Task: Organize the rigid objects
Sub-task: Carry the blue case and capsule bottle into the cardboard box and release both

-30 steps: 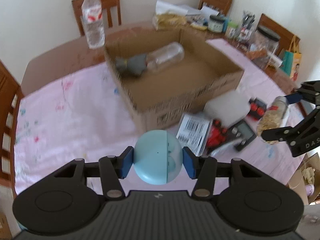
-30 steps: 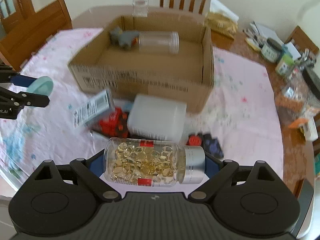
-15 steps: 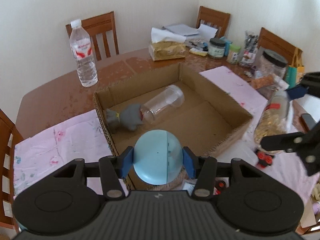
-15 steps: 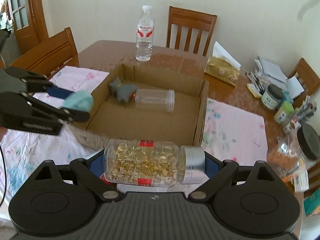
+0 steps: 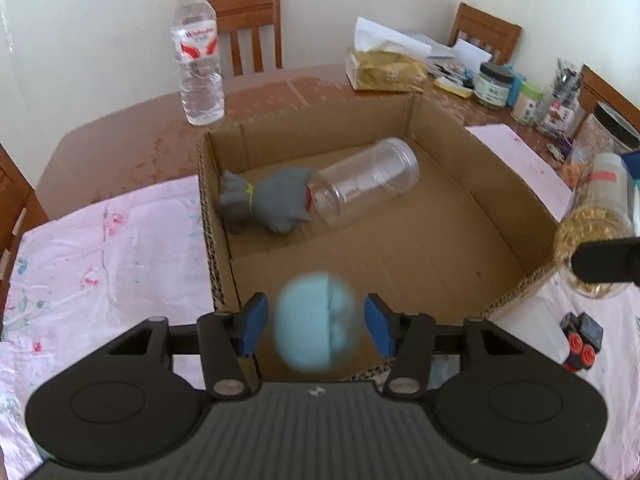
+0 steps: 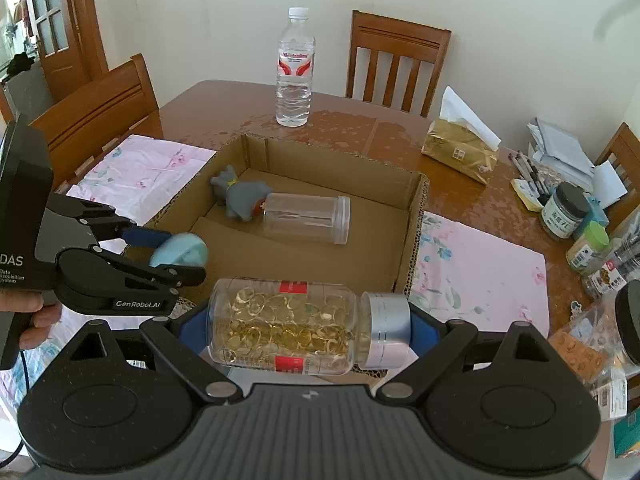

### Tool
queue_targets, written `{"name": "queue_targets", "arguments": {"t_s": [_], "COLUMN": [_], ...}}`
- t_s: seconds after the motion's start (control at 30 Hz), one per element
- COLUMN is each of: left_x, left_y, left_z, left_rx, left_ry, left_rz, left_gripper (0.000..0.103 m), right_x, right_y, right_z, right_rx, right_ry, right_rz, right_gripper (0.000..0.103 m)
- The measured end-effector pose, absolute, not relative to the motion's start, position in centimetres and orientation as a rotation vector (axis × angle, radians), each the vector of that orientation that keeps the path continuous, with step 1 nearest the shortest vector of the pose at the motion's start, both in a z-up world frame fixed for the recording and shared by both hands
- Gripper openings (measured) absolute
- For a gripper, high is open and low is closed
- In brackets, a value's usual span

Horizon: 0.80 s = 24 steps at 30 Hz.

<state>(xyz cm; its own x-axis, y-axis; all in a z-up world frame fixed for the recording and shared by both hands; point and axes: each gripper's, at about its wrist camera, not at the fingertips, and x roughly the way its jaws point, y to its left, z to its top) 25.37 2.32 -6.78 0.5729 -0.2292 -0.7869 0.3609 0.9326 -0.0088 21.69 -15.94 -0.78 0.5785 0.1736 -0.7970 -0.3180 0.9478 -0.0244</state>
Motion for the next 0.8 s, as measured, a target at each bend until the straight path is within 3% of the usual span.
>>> {"name": "queue_targets", "arguments": {"t_s": [0.03,0.07,0.2,0.57,0.63,0.8], "left_x": [25.4,25.2,24.1,20.0,19.5,18.8], "left_y": [2.3,2.3,2.7,6.6,7.3,8.3], "left_z": [-6.5,-6.0,-4.3,-1.7,-1.7,-2.1], "left_rx": [0.157,0.158,0.167,0.123,0.123,0.14], "left_ry": [0.886,0.863,0.801,0.738,0.731,0.737], "left_rz": [-0.344,-0.342,-0.318,-0.214,-0.196,-0.164], "left_gripper": [0.083,0.087,0.096,0.1,0.101,0.102], "right_x": [21.8,21.9,22.7,26.7,27.3,27.9], "right_y": [-15.9,-15.9,-15.9,-15.3,-15.1,-15.0], "right_z": [-0.8,-0.8,-0.9,-1.4,-1.4,-0.7], "right_rx": [-0.175,-0.178,-0.187,-0.2,-0.194,-0.16], "right_ry": [0.91,0.91,0.909,0.913,0.905,0.874], "right_rz": [0.292,0.294,0.299,0.306,0.308,0.258], "right_gripper": [0.097,0.097,0.097,0.097,0.103,0.103]}}
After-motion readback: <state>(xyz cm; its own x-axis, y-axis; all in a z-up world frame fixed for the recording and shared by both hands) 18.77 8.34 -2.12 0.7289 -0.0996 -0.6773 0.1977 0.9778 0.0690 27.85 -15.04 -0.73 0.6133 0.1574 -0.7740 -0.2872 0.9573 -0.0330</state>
